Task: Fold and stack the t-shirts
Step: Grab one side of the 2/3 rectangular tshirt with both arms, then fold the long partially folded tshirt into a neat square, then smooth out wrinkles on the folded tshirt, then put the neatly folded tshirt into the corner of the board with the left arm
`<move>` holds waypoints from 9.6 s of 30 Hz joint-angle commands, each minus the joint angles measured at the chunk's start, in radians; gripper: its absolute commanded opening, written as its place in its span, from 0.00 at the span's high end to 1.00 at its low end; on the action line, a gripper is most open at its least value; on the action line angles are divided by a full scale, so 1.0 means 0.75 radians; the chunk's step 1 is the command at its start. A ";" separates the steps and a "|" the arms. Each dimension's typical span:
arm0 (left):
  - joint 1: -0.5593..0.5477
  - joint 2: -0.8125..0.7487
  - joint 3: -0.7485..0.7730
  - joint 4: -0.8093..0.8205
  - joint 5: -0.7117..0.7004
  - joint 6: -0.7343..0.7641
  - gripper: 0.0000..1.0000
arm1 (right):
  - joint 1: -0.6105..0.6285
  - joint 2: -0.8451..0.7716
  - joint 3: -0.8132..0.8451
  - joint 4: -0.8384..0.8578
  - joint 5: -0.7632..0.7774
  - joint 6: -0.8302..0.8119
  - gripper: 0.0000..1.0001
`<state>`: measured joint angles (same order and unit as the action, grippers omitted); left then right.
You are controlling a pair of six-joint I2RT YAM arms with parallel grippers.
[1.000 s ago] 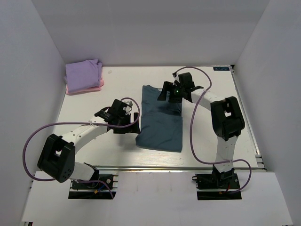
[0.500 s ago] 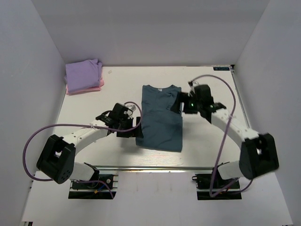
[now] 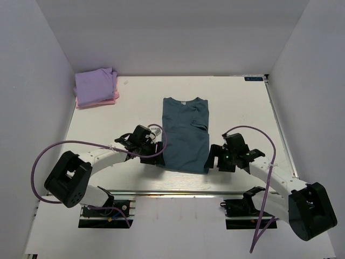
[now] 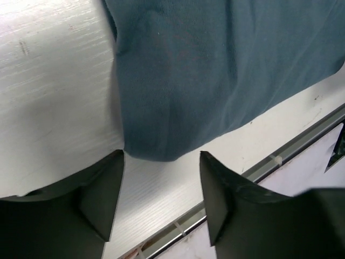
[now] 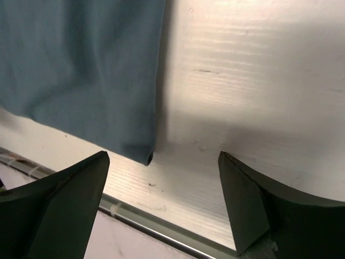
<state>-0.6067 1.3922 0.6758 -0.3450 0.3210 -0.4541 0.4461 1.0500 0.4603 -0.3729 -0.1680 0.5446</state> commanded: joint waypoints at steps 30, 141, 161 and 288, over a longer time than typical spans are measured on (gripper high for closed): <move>-0.093 -0.361 -0.202 0.098 0.108 -0.024 1.00 | 0.072 -0.179 -0.029 0.086 -0.287 0.092 1.00; 0.273 1.065 1.065 0.084 0.147 0.094 0.00 | -0.311 1.405 0.976 0.644 -0.623 -0.080 0.10; 0.185 0.001 0.425 -0.074 -0.346 0.029 0.00 | -0.137 0.556 0.571 0.430 -0.386 -0.082 0.10; 1.007 1.212 1.936 0.159 -1.387 0.751 0.00 | -0.147 0.457 0.593 0.295 -0.032 -0.098 0.10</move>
<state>0.1425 2.3230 2.0937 -0.2020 -0.6891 0.1745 0.3344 1.3842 0.8600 -0.1619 -0.1722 0.4641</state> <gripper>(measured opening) 0.997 0.904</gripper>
